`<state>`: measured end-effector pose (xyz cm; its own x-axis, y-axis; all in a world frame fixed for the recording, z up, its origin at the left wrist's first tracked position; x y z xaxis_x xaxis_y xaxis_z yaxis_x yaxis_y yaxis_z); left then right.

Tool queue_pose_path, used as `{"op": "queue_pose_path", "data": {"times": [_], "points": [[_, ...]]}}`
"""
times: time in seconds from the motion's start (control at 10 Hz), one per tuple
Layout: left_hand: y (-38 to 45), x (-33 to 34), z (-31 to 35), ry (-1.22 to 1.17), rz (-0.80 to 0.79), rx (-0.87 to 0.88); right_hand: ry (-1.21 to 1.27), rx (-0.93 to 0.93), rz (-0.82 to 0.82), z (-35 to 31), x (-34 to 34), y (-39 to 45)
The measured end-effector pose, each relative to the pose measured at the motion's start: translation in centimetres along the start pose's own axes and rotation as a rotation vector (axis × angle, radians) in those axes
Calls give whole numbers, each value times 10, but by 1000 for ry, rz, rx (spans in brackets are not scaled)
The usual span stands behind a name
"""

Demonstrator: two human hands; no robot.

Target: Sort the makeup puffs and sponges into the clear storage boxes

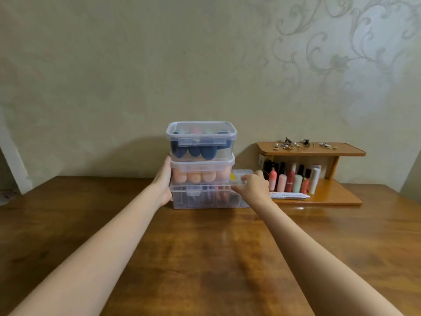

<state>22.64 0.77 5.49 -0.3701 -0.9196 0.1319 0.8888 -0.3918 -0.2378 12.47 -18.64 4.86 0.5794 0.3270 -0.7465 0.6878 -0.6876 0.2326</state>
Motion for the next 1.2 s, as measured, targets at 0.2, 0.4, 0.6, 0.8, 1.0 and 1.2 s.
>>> {"op": "queue_pose_path", "data": {"times": [0.2, 0.4, 0.6, 0.8, 1.0, 1.2], "points": [[49, 22, 8, 142, -42, -49, -192, -39, 121, 6, 0, 27], [78, 37, 11, 163, 6, -5, -240, -47, 110, 6, 8, 51], [88, 40, 23, 418, 142, 150, -12, -18, 109, 5, -1, 63], [79, 66, 24, 738, 230, 211, 293, -28, 201, 14, -14, 56], [81, 78, 25, 638, 163, 221, 298, -22, 238, 23, -25, 54], [76, 76, 28, 522, 119, 217, 279, 15, 129, 22, -31, 55]]}}
Point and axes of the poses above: each hand's wrist, its own y-axis towards the middle knuckle, its own x-axis out of the palm, z = x × y, the point moved 7 cm from there along y, towards the middle knuckle, and after that the axes turned 2 degrees about y, right-handed, at the moved point
